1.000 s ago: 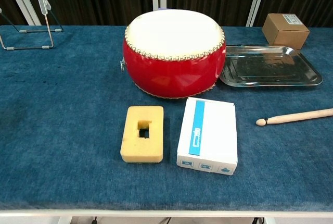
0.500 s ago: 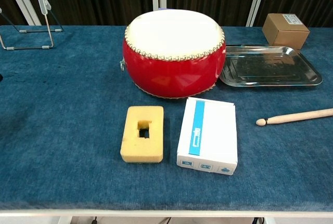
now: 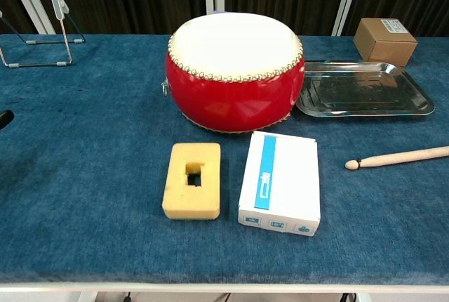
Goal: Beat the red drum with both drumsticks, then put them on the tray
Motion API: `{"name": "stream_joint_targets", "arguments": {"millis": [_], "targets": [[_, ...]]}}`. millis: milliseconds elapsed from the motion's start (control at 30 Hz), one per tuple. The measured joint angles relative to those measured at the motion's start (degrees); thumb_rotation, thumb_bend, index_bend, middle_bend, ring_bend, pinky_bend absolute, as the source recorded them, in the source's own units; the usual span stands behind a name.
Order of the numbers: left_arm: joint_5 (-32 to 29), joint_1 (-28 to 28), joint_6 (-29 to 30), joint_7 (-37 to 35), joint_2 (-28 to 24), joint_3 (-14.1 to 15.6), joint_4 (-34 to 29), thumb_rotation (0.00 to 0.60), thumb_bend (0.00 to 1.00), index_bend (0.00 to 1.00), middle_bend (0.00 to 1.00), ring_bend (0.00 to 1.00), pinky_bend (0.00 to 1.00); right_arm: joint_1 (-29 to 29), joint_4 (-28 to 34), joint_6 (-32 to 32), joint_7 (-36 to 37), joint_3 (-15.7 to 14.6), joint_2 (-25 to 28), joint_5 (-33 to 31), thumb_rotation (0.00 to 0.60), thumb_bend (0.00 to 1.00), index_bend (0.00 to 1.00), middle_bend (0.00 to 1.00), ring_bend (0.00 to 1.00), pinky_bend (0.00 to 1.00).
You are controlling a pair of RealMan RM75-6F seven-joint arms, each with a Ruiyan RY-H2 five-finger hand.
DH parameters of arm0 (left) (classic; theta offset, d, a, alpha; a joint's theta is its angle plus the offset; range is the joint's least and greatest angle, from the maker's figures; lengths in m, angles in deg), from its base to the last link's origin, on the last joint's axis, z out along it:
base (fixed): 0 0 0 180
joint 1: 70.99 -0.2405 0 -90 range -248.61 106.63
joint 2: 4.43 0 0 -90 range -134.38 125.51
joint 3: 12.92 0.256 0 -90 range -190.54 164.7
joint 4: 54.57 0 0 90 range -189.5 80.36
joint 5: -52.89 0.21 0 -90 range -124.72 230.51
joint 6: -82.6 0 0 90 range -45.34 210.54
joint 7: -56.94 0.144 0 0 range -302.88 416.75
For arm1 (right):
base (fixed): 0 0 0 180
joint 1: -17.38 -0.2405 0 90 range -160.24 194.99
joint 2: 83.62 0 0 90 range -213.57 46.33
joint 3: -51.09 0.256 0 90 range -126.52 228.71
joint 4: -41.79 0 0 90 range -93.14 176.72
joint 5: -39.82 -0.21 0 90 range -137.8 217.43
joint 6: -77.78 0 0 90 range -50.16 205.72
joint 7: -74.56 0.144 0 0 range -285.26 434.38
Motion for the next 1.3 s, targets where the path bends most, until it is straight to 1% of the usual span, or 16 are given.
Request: {"name": "stream_joint_targets", "arguments": {"millis": [167, 300, 400, 500, 600, 700, 733, 933, 1033, 1133, 1233, 1300], "targets": [[-0.1, 0.4, -0.5, 1.4, -0.1, 0.0, 0.9, 0.600, 0.28, 1.00, 1.00, 1.00, 1.00, 0.1, -0.1, 0.0, 0.1, 0.0, -0.1, 0.0, 0.600, 0.18, 0.32, 0.37, 0.16, 0.27], [0.3, 0.8, -0.5, 4.5, -0.8, 0.1, 1.0, 0.600, 0.29, 1.00, 1.00, 1.00, 1.00, -0.1, -0.1, -0.4, 0.1, -0.1, 0.0, 0.2, 0.600, 0.18, 0.32, 0.37, 0.16, 0.27], [1.1, 1.2, 0.2, 8.3, -2.2, 0.1, 0.1, 0.600, 0.29, 1.00, 1.00, 1.00, 1.00, -0.3, 0.1, -0.8, 0.1, -0.1, 0.3, 0.2, 0.600, 0.18, 0.32, 0.37, 0.16, 0.27], [2.2, 1.7, 1.2, 13.7, -4.0, 0.3, -1.4, 0.600, 0.29, 1.00, 1.00, 1.00, 1.00, -0.7, 0.3, -1.5, 0.2, -0.2, 0.7, 0.3, 0.600, 0.18, 0.32, 0.37, 0.16, 0.27], [3.4, 2.1, 2.2, 21.3, -6.4, 0.4, -3.5, 0.600, 0.29, 1.00, 1.00, 1.00, 1.00, -1.2, 0.7, -2.8, 0.2, -0.3, 1.2, 0.2, 0.600, 0.18, 0.32, 0.37, 0.17, 0.27], [4.3, 2.5, 2.9, 31.0, -9.2, 0.5, -6.4, 0.600, 0.29, 1.00, 1.00, 1.00, 1.00, -2.0, 1.2, -5.0, 0.0, -0.4, 1.7, -0.3, 0.600, 0.18, 0.32, 0.37, 0.16, 0.27], [4.5, 2.7, 3.1, 35.4, -10.5, 0.5, -8.0, 0.600, 0.29, 1.00, 1.00, 1.00, 1.00, -2.3, 1.4, -5.9, -0.1, -0.5, 1.9, -0.5, 0.600, 0.18, 0.32, 0.37, 0.17, 0.27], [4.6, 4.0, 2.7, 57.9, -16.7, 0.1, -17.9, 0.600, 0.29, 1.00, 1.00, 1.00, 1.00, -5.4, 2.5, -14.4, -1.7, -0.7, 2.1, -3.0, 0.600, 0.19, 0.32, 0.37, 0.17, 0.27], [4.1, 4.9, 2.2, 67.0, -19.1, -0.2, -22.8, 0.600, 0.29, 1.00, 1.00, 1.00, 1.00, -7.8, 2.8, -19.1, -3.6, -0.6, 1.3, -4.3, 0.600, 0.20, 0.32, 0.37, 0.17, 0.27], [3.2, 5.8, 1.4, 73.4, -20.8, -0.6, -26.5, 0.600, 0.29, 1.00, 1.00, 1.00, 1.00, -10.0, 2.6, -22.2, -6.4, -0.3, -0.3, -5.3, 0.600, 0.20, 0.32, 0.37, 0.17, 0.27], [1.7, 7.0, -0.2, 77.6, -21.8, -0.8, -29.3, 0.600, 0.29, 1.00, 1.00, 1.00, 1.00, -11.0, 2.0, -23.3, -10.1, 0.1, -2.4, -5.9, 0.600, 0.21, 0.33, 0.36, 0.16, 0.27], [1.0, 8.0, -1.4, 79.0, -22.0, -1.0, -30.3, 0.600, 0.31, 1.00, 1.00, 1.00, 1.00, -11.6, 1.5, -24.3, -13.1, 0.3, -4.1, -6.6, 0.600, 0.22, 0.33, 0.35, 0.15, 0.26]]}}
